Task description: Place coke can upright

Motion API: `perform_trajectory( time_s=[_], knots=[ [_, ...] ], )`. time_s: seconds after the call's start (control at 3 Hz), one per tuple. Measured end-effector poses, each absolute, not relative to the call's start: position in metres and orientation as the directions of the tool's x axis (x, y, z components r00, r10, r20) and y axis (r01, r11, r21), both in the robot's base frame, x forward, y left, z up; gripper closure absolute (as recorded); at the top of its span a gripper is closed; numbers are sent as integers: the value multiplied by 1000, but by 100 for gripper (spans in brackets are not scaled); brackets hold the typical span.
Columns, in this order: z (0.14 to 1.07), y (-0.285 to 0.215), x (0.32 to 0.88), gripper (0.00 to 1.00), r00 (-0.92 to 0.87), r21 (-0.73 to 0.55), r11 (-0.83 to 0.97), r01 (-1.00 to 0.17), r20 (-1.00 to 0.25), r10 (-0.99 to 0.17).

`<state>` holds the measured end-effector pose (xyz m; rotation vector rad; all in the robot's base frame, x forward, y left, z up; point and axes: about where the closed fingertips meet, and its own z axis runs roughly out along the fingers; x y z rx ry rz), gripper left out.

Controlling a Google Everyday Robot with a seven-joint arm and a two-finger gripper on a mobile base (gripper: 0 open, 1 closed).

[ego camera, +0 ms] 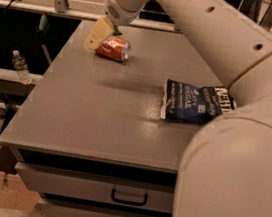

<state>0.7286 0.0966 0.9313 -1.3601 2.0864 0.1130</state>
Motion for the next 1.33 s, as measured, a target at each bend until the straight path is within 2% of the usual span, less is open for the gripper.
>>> perform_trajectory(
  time_s=[0.67,1.0,1.33],
  knots=[
    [880,111,779,0,-381,-203,523,-828,-480,-790],
    [860,114,787,0,-414,-179,523,-833,-425,-805],
    [845,116,788,15,-433,-159,516,-842,-371,-821]
  ],
)
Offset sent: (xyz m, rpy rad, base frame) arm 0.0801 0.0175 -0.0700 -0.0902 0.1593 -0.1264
